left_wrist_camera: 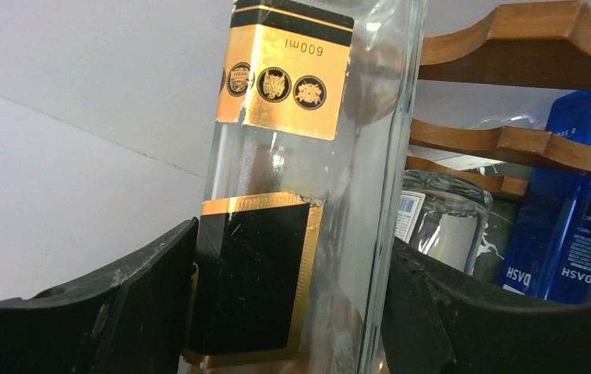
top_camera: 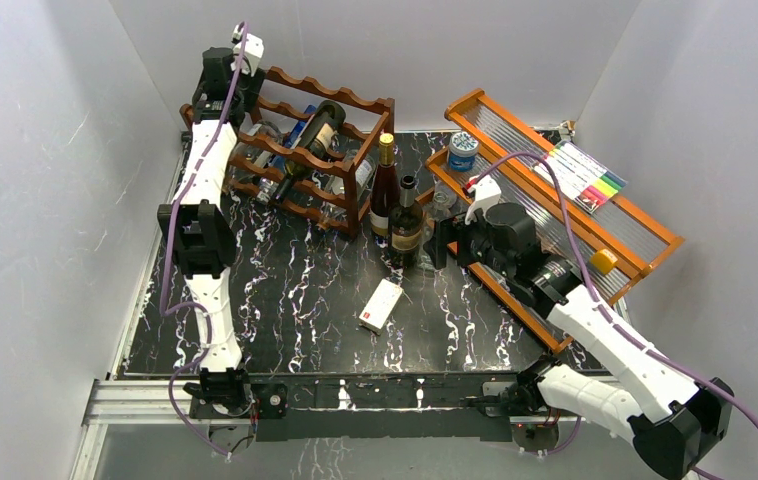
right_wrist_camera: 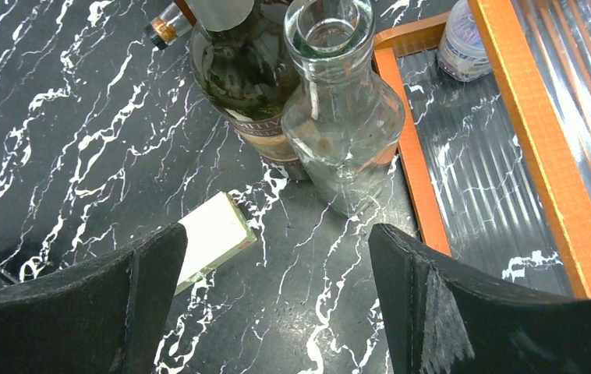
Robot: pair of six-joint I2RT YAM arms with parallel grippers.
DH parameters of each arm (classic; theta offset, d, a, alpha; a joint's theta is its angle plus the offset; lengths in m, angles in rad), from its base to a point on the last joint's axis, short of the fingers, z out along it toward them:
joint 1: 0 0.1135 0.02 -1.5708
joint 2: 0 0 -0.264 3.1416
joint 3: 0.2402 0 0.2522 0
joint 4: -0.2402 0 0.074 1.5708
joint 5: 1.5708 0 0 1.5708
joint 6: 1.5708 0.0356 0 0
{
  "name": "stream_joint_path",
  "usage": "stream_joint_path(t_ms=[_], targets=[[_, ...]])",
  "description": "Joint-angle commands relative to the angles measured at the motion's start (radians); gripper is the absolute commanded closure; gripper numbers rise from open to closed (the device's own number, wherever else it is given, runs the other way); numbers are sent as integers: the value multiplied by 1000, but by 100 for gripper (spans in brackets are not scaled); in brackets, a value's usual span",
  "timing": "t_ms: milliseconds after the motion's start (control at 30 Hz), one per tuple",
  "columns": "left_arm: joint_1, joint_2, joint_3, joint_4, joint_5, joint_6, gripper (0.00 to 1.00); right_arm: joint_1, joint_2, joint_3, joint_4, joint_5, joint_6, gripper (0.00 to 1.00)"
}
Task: Take the wine bottle off the wine rack
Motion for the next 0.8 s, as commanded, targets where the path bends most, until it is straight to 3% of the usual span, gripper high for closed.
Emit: stream_joint_path(t_ms=[0, 200, 500, 767], targets=[[1, -107, -12, 13, 21, -63, 66, -4, -45, 27, 45, -16, 27, 2], [-8, -149, -7, 13, 4, -64, 89, -5, -75, 19, 49, -17, 34, 2], [-65, -248, -10, 11, -48, -41, 91, -4, -105, 11, 53, -10, 22, 2], [-97, -387, -54, -5, -59, -112, 92, -4, -144, -13, 77, -20, -7, 2]])
